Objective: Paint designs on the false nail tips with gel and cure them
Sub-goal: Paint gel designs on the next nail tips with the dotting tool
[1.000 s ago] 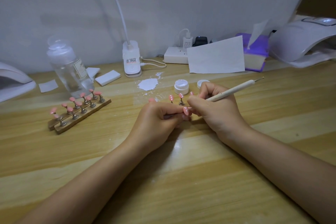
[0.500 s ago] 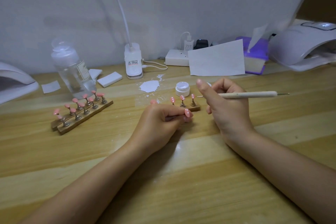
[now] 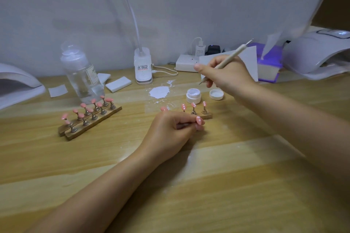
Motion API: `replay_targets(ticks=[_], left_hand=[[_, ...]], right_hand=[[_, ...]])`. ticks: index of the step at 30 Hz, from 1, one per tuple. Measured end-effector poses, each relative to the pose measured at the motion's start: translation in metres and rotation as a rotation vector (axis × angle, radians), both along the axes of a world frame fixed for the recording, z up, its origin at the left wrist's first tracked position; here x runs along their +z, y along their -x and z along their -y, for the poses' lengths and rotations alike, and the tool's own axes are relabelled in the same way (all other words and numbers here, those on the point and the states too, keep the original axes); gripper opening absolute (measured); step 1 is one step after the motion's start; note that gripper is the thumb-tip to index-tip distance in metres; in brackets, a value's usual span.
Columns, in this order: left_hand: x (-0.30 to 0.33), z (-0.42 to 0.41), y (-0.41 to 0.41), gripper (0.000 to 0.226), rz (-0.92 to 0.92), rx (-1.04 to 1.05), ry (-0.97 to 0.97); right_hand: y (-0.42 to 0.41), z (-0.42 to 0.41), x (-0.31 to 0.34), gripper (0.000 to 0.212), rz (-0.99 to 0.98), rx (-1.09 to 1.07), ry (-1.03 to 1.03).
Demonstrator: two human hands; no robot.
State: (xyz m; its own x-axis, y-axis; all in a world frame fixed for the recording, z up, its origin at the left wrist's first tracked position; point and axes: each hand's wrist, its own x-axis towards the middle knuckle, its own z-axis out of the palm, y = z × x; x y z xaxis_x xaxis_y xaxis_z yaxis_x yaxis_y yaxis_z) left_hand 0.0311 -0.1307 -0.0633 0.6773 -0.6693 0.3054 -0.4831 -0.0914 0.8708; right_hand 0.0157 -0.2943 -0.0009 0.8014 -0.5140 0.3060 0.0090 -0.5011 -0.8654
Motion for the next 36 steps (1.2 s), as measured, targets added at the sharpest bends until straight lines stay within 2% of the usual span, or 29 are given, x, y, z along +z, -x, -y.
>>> replay_targets(ticks=[5, 12, 28, 31, 34, 36], left_hand=[[-0.002, 0.0, -0.001, 0.013, -0.019, -0.006, 0.012], [0.0, 0.0, 0.0, 0.013, -0.023, -0.006, 0.008], [0.003, 0.0, 0.002, 0.012, -0.022, -0.022, 0.002], [0.003, 0.0, 0.002, 0.011, -0.008, -0.018, 0.002], [0.003, 0.0, 0.002, 0.012, -0.001, -0.011, 0.0], [0.003, 0.0, 0.001, 0.012, 0.005, -0.01, 0.0]], right_hand=[[-0.026, 0.002, -0.005, 0.041, -0.134, -0.056, 0.136], [-0.034, -0.003, -0.016, 0.027, -0.238, -0.089, 0.268], [-0.027, 0.0, -0.018, 0.03, -0.172, -0.072, 0.335], [-0.021, -0.002, -0.013, 0.033, -0.023, -0.112, 0.238], [-0.007, -0.009, -0.006, 0.037, 0.217, -0.14, 0.063], [0.008, -0.018, -0.007, 0.034, 0.306, -0.097, -0.078]])
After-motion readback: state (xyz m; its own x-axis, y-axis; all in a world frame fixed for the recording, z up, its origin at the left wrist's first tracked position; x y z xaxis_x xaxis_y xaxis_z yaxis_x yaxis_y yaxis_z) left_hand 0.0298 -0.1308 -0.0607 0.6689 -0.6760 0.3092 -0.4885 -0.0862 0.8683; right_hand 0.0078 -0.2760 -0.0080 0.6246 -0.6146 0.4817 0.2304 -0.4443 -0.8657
